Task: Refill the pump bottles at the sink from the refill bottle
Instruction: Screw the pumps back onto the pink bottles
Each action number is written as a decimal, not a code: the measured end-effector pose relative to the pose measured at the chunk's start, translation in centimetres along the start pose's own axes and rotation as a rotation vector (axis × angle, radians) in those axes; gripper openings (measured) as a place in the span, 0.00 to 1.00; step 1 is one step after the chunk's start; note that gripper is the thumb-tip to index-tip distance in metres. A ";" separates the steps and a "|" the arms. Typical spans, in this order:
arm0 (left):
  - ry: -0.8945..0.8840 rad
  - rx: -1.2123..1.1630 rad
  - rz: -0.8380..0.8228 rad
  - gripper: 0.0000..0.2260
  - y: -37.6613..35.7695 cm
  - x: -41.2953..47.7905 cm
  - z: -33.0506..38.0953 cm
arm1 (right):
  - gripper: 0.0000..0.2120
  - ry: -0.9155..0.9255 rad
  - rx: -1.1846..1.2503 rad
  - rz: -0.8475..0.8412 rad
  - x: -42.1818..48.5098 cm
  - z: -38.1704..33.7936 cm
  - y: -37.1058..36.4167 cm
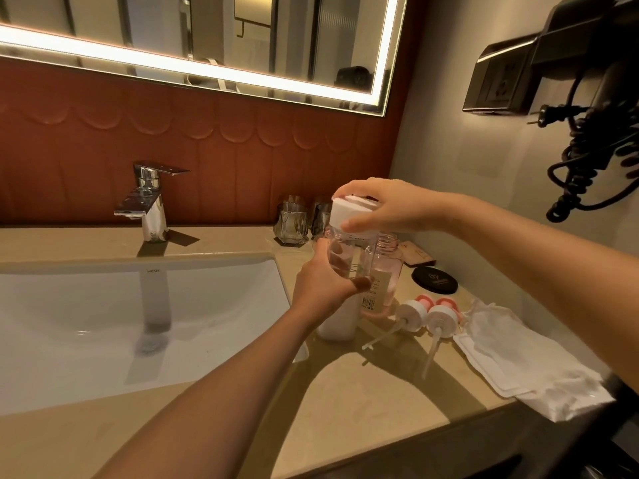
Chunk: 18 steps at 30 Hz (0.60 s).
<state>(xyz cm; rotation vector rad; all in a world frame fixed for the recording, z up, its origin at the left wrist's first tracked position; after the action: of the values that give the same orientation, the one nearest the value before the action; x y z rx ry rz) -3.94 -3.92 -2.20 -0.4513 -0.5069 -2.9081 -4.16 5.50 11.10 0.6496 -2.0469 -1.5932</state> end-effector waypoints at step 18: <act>-0.009 -0.018 -0.007 0.31 -0.1 -0.2 -0.2 | 0.27 0.006 -0.266 0.131 0.4 -0.9 -0.8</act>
<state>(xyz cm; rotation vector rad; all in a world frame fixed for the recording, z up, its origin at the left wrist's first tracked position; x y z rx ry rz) -3.84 -3.91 -2.46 -0.4655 -0.4852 -2.9213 -3.81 4.41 10.56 0.4136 -1.7900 -1.7412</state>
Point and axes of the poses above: each hand's wrist, its own x-axis towards the middle knuckle, its own y-axis out of the back of the hand, z = x × y, the point moved 4 cm from there along x, towards the middle knuckle, and after that the axes turned 1 degree about -z, right-handed, at the moved point
